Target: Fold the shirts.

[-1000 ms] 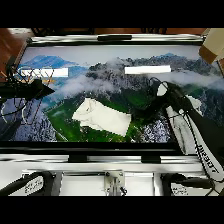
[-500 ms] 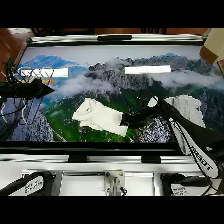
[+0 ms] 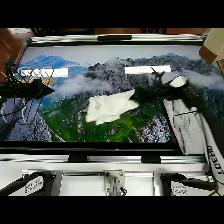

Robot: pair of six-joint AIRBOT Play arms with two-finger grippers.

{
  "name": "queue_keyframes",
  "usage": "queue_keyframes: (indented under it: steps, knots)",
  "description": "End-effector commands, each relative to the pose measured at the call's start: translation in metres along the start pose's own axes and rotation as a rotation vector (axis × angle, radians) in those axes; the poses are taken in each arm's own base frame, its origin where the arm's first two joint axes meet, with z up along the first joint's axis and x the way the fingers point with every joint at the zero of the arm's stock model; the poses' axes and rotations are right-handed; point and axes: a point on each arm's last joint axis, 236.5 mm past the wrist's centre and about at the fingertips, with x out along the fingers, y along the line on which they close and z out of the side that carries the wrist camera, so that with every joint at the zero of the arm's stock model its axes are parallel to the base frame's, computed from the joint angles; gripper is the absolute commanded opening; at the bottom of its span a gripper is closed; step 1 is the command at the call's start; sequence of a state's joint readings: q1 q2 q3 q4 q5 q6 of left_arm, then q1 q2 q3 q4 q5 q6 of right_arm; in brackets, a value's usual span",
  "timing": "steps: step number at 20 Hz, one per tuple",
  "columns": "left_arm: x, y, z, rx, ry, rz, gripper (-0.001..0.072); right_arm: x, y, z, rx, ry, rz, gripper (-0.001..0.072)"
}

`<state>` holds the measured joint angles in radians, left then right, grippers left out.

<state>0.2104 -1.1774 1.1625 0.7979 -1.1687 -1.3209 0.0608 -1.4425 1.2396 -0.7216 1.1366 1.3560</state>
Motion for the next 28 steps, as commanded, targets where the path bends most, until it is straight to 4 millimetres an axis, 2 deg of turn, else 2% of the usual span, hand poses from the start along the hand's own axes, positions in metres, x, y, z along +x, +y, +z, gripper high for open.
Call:
queue_keyframes:
  steps: [1,3,7,10,13,17,19,21,22,25,26,27,28]
  knots:
    - [0.0,-0.001,-0.001,0.0,0.003,-0.001,0.0036,-0.114,-0.032,0.04,0.038,-0.172,-0.133,0.006]
    - [0.0,-0.001,-0.001,0.0,0.003,-0.001,0.0036,-0.174,-0.06,0.036,0.102,-0.242,-0.217,0.006]
    - [0.0,-0.001,-0.001,0.0,0.004,-0.002,0.0036,-0.271,-0.11,0.013,0.239,-0.397,-0.392,0.006]
    - [0.0,-0.001,-0.004,0.0,0.015,-0.005,0.0036,-0.322,-0.136,-0.004,0.323,-0.502,-0.493,0.006]
    - [0.0,-0.002,-0.005,0.001,0.019,-0.006,0.0036,-0.353,-0.155,-0.02,0.398,-0.563,-0.562,0.006]
    - [0.0,-0.002,-0.005,0.001,0.019,-0.006,0.0036,-0.359,-0.175,-0.055,0.504,-0.473,-0.653,0.006]
    - [0.0,-0.002,-0.005,0.001,0.021,-0.007,0.0036,-0.359,-0.184,-0.082,0.547,-0.378,-0.717,0.006]
    - [0.0,-0.002,-0.005,0.001,0.021,-0.006,0.0036,-0.362,-0.202,-0.117,0.64,-0.283,-0.816,0.006]
    - [0.0,-0.002,-0.005,0.001,0.022,-0.007,0.0036,-0.354,-0.206,-0.13,0.68,-0.243,-0.815,0.006]
    - [0.0,-0.002,-0.005,0.001,0.022,-0.007,0.0036,-0.306,-0.217,-0.177,0.771,-0.112,-0.767,0.0061]
    - [0.0,-0.002,-0.005,0.001,0.021,-0.007,0.0036,-0.29,-0.223,-0.194,0.804,-0.077,-0.765,0.0094]
    - [0.0,-0.002,-0.005,0.001,0.021,-0.006,0.0036,-0.276,-0.229,-0.204,0.826,-0.062,-0.753,0.0303]
    - [0.0,-0.002,-0.005,0.004,0.021,-0.006,0.0036,-0.261,-0.23,-0.207,0.831,-0.051,-0.712,0.0597]
